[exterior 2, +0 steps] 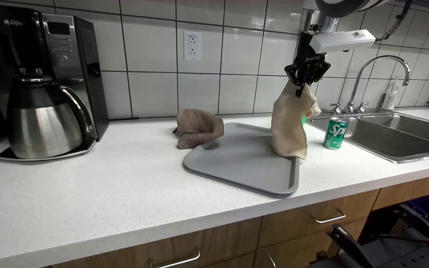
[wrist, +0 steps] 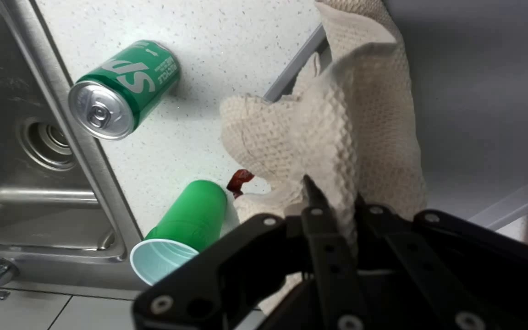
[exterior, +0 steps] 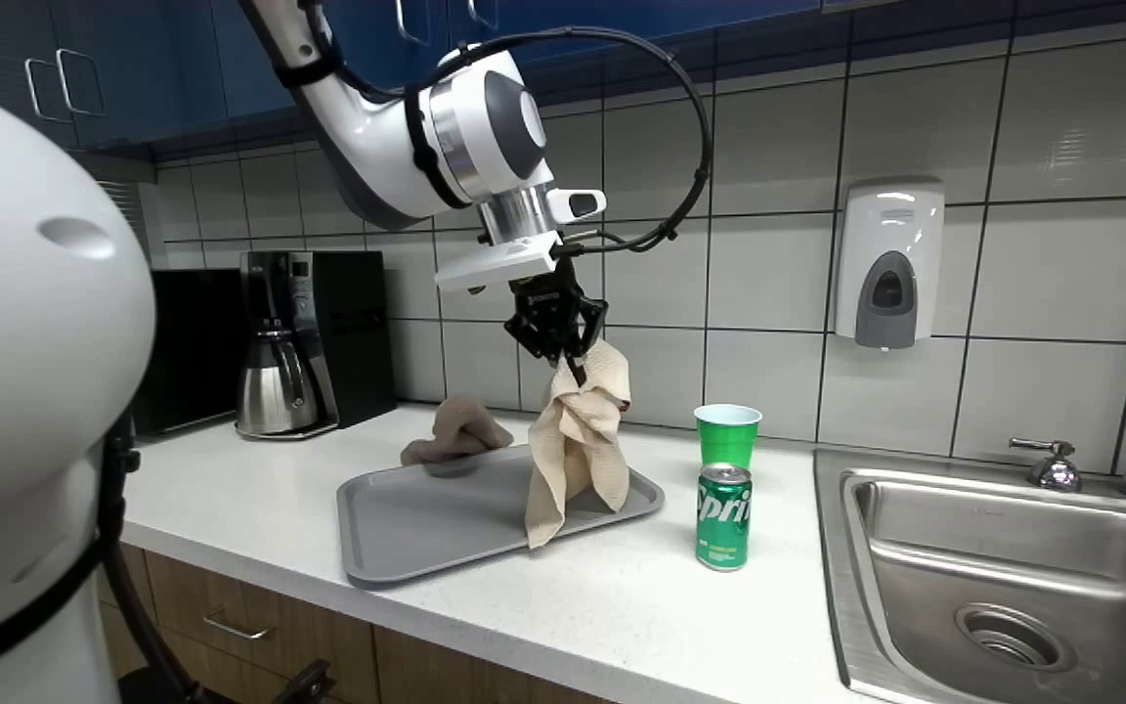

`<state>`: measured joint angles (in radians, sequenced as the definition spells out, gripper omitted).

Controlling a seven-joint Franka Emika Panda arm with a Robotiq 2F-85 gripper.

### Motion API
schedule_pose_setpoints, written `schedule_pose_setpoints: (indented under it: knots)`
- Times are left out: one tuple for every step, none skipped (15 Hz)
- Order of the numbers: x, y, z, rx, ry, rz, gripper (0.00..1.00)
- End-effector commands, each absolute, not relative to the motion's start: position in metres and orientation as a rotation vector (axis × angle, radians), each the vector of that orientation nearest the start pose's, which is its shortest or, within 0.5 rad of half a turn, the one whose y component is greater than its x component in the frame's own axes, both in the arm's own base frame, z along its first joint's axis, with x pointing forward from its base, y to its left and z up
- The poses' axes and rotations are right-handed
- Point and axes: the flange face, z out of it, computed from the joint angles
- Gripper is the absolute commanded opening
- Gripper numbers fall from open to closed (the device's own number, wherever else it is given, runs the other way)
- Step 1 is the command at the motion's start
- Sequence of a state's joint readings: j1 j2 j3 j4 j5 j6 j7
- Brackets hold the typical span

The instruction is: Put the white and brown towels on the tray

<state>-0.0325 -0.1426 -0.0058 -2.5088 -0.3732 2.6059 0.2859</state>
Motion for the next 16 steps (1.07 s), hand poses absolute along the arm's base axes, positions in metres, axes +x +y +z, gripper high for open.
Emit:
schedule_pose_setpoints:
  knots:
    - [0.499,-0.01,0.35,-3.304,0.115,-0.468,0.03]
    - [0.504,-0.01,0.348,-3.304,0.129,-0.474,0.03]
    - [0.508,-0.009,0.344,-3.304,0.141,-0.472,0.03]
    - [0.512,-0.009,0.341,-3.31,0.157,-0.481,0.03]
    - [0.516,-0.009,0.337,-3.312,0.17,-0.482,0.03]
    - [0.52,-0.01,0.333,-3.318,0.188,-0.488,0.03]
    - [0.523,-0.009,0.329,-3.323,0.199,-0.487,0.03]
    - [0.525,-0.008,0.325,-3.329,0.208,-0.489,0.03]
    - [0.527,-0.007,0.321,-3.337,0.21,-0.484,0.03]
    - [0.529,-0.004,0.315,-3.345,0.213,-0.476,0.03]
    - [0.53,-0.002,0.31,-3.352,0.211,-0.464,0.03]
    - [0.531,0.001,0.303,-3.36,0.21,-0.452,0.03]
    - [0.531,0.004,0.298,-3.363,0.205,-0.436,0.03]
    - [0.53,0.008,0.293,-3.364,0.195,-0.422,0.03]
    - [0.53,0.012,0.288,-3.365,0.185,-0.411,0.03]
    - [0.53,0.017,0.283,-3.361,0.176,-0.389,0.03]
